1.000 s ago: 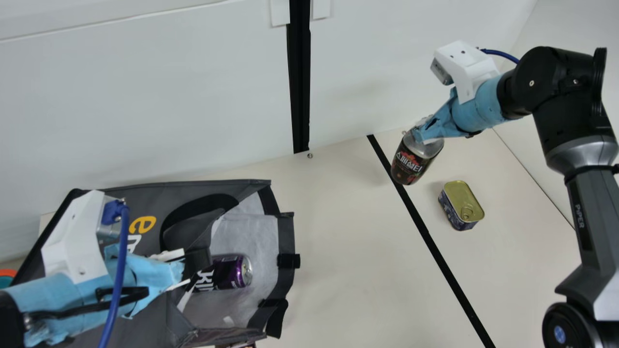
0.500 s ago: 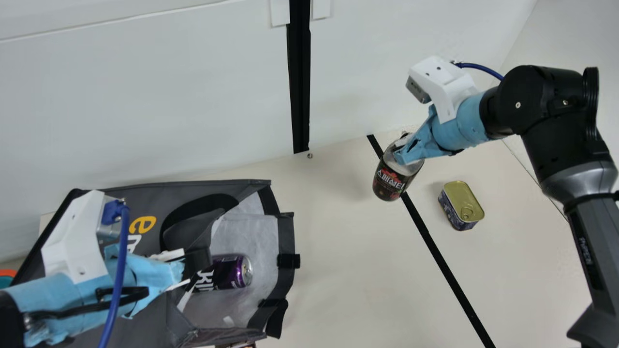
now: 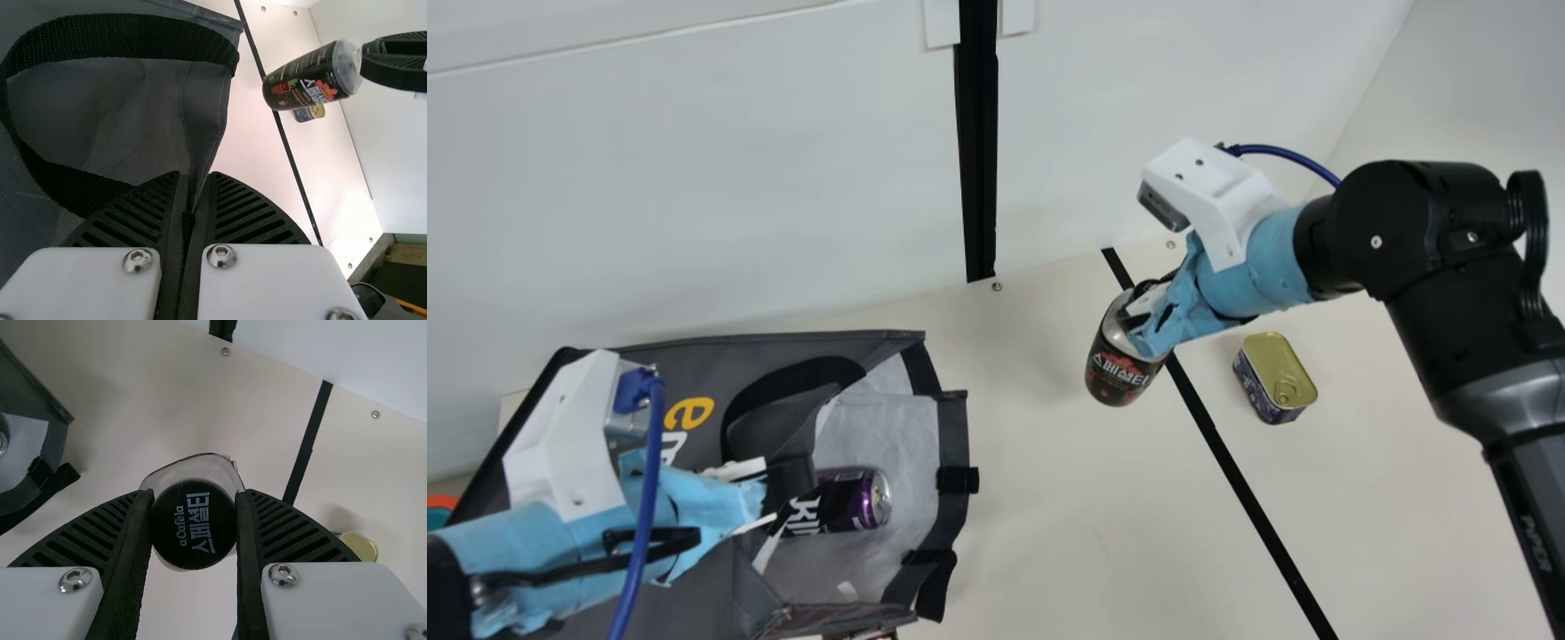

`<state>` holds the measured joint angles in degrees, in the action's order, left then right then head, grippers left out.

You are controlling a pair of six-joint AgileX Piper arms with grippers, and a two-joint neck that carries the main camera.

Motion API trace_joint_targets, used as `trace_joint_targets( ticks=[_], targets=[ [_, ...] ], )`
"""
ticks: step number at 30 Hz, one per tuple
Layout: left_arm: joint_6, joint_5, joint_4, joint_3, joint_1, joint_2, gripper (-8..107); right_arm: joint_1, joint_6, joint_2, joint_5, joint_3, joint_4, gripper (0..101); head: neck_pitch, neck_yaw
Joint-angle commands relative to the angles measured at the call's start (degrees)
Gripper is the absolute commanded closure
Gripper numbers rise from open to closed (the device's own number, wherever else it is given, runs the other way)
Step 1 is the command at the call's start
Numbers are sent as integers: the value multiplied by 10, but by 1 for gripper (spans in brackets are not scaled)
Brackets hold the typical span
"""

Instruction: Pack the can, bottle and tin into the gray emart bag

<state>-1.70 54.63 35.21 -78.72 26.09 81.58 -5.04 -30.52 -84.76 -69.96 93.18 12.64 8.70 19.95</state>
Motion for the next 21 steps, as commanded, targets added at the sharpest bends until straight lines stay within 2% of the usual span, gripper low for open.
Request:
trace_joint_targets(
  ticks=[1,21],
  targets=[
    [0,0,0,0,0,0,89,7,-1,10,1,-12,0,101,13,0],
    [0,0,0,0,0,0,89,80,-5,102,1,-120,-3,101,13,0]
  ],
)
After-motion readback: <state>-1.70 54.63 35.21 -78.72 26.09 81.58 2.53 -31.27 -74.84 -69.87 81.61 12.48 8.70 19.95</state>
